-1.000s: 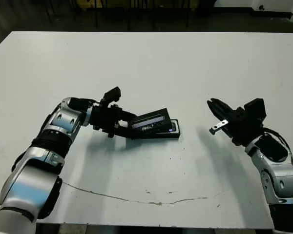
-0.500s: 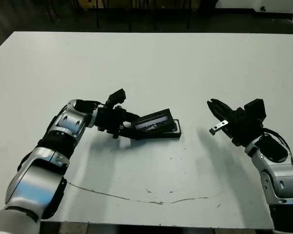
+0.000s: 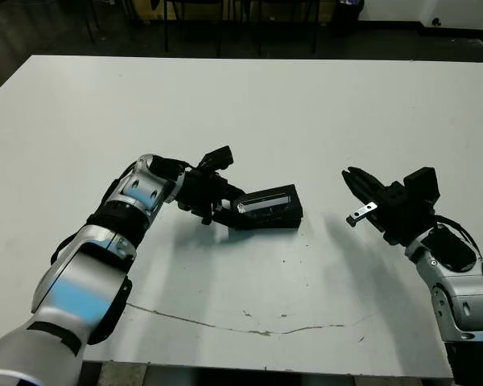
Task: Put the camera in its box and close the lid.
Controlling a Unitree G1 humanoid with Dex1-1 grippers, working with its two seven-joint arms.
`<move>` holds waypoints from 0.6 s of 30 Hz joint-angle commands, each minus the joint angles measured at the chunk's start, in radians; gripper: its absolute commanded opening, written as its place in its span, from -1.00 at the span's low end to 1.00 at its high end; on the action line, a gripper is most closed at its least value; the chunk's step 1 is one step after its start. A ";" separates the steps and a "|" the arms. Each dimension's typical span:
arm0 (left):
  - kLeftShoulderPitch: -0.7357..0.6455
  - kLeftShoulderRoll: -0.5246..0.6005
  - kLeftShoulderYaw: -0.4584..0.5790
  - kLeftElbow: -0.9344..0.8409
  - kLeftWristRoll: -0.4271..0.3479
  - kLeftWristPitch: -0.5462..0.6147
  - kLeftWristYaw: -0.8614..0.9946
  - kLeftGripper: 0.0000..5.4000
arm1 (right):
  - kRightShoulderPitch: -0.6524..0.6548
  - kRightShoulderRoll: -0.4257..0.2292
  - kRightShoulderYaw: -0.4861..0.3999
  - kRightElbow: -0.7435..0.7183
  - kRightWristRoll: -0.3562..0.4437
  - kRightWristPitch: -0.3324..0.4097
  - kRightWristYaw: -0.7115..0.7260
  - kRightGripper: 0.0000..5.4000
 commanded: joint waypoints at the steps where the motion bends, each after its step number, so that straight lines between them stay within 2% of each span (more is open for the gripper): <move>1: 0.031 -0.094 -0.059 0.045 0.057 0.010 0.031 0.01 | 0.014 -0.007 -0.003 0.003 0.002 0.012 0.002 -1.00; 18: -0.043 -0.097 -0.155 -0.019 0.155 0.036 -0.047 0.01 | 0.014 -0.005 0.001 0.000 -0.003 0.013 -0.005 -1.00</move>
